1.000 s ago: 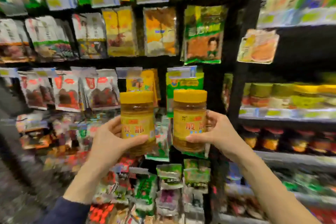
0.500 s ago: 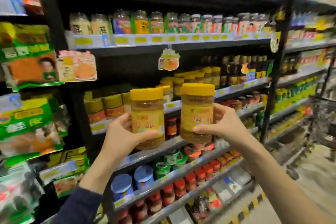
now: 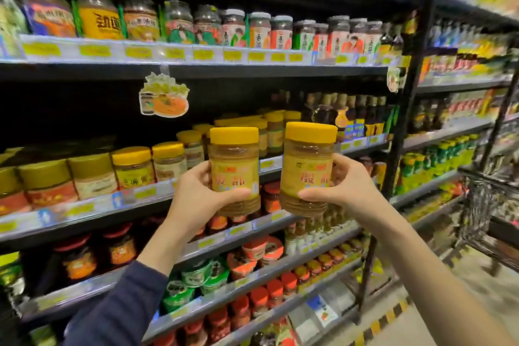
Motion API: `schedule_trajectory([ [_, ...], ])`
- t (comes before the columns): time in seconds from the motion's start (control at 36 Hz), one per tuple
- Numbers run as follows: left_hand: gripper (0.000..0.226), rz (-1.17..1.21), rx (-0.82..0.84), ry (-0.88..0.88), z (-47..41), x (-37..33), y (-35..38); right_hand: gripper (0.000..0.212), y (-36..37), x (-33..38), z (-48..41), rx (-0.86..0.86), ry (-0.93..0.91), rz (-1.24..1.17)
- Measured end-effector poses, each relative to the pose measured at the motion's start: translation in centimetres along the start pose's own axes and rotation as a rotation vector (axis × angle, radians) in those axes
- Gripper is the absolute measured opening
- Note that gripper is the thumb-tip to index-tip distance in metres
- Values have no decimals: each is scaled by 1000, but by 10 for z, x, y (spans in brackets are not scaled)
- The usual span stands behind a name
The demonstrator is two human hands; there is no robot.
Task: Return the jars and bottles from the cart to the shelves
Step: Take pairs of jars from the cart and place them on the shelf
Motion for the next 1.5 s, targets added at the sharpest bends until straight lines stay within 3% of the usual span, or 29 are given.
schedule_trajectory([
  [0.11,52,-52,-40,2,-29,13,18,56,1,-20,-39,59,-4,-6],
  [0.25,62,-93,-89,-16,-71,33,31,78,17,-52,-94,102,-5,-28],
  [0.61,67,-177,-260,-5,-175,81,34,68,75,-92,-215,281,-50,-111],
  [0.92,58,-361,-357,-84,-192,124,35,80,112,-119,-265,434,-60,-183],
  [1.06,79,-485,-400,-160,-189,133,36,82,120,-130,-279,503,-50,-181],
  [1.19,63,-604,-375,-184,-187,136,41,63,126,-139,-289,570,-30,-199],
  [1.5,66,-791,-273,-251,-186,135,44,63,136,-156,-292,623,-10,-194],
])
Point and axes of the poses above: each hand's wrist, its own z-axis away from the middle knuckle, its own y-axis out of the palm, x = y × z, the point moved 1 cm from there along -z, towards the middle knuckle, and after that the axes turned 12 degrees about -x, right-handed, at the moved point
